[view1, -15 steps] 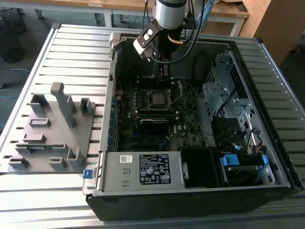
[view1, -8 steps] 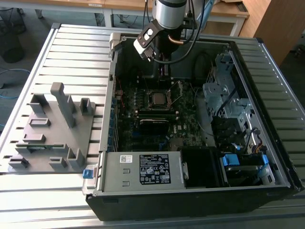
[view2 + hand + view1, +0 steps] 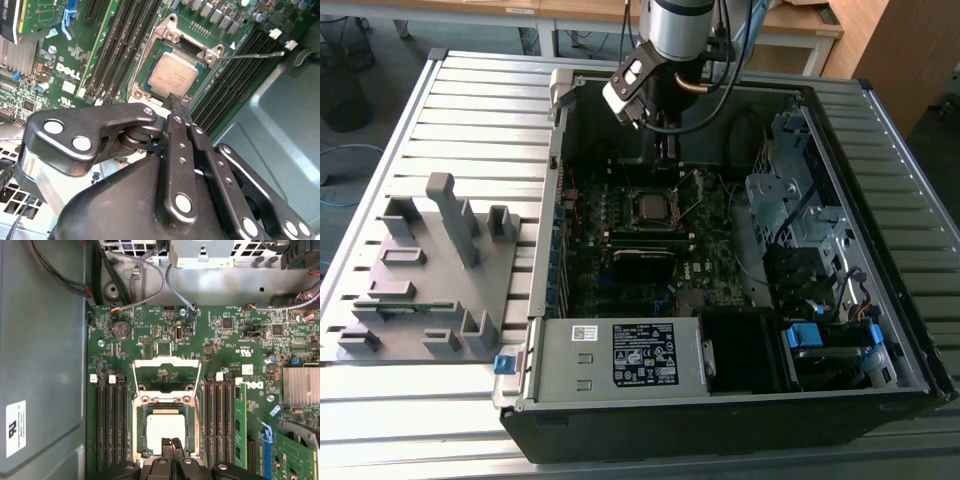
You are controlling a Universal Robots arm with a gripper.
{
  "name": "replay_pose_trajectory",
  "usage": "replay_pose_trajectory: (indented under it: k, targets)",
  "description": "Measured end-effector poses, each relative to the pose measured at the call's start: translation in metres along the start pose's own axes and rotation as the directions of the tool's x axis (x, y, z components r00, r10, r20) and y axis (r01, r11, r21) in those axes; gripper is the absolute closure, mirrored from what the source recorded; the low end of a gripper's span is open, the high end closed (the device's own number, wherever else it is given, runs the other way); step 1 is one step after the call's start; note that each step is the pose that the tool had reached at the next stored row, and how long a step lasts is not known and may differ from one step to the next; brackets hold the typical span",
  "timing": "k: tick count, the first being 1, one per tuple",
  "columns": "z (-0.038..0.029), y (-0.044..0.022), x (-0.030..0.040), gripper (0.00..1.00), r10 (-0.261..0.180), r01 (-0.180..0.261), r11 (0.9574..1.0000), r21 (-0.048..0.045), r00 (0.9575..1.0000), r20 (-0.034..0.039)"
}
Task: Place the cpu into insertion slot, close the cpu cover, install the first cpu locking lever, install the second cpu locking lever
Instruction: 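Close the cpu cover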
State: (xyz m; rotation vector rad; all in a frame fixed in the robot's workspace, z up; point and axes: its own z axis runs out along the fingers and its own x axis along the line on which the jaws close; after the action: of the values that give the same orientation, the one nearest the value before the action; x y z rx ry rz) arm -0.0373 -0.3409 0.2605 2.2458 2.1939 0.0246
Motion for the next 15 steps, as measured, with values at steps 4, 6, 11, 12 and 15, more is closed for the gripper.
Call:
replay_pose_trajectory:
  k: [4, 6, 11, 12, 15]
  targets:
    - [0.0002, 0.0068, 0.0001, 0.9, 0.0, 0.0, 1.0, -0.0001, 1.0, 0.0]
    - [0.0002, 0.0076, 0.0001, 0.9, 0.0, 0.0, 1.0, 0.0, 1.0, 0.0]
    - [-0.0047, 0.0077, 0.0002, 0.9, 0.0, 0.0, 1.0, 0.0, 1.0, 0.0001]
    - [-0.0047, 0.0077, 0.0002, 0.9, 0.0, 0.0, 1.0, -0.0001, 1.0, -0.0002]
    - [-0.005, 0.0077, 0.0002, 0.9, 0.0, 0.0, 1.0, -0.0001, 1.0, -0.0001]
